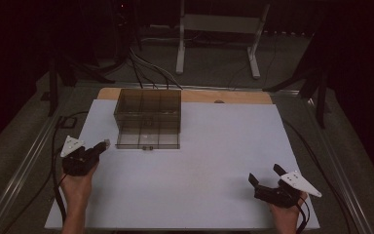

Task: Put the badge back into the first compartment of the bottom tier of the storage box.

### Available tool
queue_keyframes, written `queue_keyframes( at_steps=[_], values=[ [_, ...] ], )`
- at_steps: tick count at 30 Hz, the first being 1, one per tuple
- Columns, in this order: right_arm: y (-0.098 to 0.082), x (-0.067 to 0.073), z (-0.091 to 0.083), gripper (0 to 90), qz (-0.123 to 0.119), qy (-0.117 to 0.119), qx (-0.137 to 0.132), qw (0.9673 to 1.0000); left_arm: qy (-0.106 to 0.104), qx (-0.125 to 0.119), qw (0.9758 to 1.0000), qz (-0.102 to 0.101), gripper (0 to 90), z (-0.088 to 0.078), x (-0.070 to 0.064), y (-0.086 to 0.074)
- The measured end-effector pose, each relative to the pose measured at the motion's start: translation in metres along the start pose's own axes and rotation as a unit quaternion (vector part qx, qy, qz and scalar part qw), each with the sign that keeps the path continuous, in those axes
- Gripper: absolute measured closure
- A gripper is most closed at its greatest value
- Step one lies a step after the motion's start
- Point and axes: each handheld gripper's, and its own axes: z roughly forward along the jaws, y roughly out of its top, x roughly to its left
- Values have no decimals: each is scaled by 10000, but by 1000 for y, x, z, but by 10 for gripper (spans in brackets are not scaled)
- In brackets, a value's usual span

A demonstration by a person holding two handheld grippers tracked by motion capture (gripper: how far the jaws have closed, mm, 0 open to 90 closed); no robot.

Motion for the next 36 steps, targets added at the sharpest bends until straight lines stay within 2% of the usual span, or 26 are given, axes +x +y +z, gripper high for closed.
queue_keyframes(
  at_steps=[15, 22, 36],
  values=[
    [0, 0, 0, 0, -5, 4, 19, 10000, 36, -6, 10000, -85, 891, 15, -1, 1],
    [0, 0, 0, 0, -7, 12, 20, 10000, 54, 9, 10000, 67, 891, 21, -8, 8],
    [0, 0, 0, 0, -3, 22, 22, 10000, 44, -20, 9998, 174, 891, 30, -9, 14]
  ],
)
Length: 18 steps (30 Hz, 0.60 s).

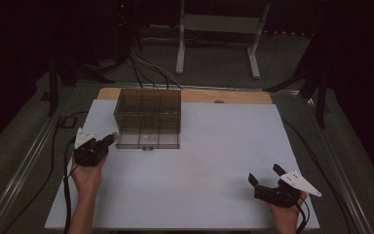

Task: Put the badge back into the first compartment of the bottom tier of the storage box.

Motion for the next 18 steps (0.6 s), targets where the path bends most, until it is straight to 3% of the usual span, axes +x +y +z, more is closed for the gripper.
queue_keyframes(
  at_steps=[18],
  values=[
    [0, 0, 1, 0, 4, 5, 1, 10000, -57, 1, 9998, -178, 891, 14, 4, 3]
  ],
)
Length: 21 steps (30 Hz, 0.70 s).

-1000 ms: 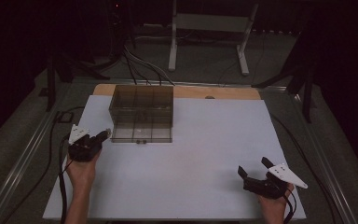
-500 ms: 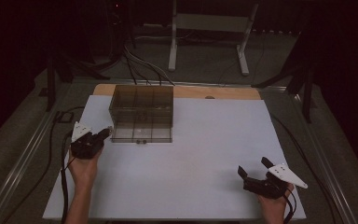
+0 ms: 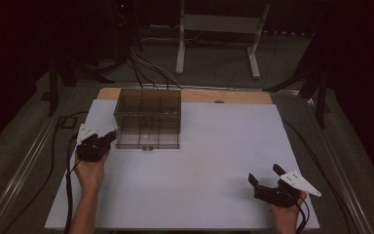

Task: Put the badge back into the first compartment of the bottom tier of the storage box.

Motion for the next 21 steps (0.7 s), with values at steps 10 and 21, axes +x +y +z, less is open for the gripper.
queue_keyframes(
  at_steps=[10, 21],
  values=[
    [0, 0, 0, 0, 5, -1, 4, 10000, 9, 51, 10000, -39, 889, 5, 1, -1],
    [0, 0, 0, 0, -5, 3, 3, 10000, 14, 84, 9999, -81, 889, 8, 2, -2]
  ],
)
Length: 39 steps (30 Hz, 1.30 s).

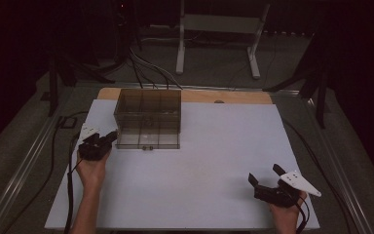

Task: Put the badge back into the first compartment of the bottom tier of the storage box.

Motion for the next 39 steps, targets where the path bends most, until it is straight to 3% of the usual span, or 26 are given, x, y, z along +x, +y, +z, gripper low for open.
queue_keyframes(
  at_steps=[39],
  values=[
    [0, 1, 2, 3, -20, 40, 37, 10000, 72, 400, 9991, -91, 886, 26, -1, -8]
  ],
)
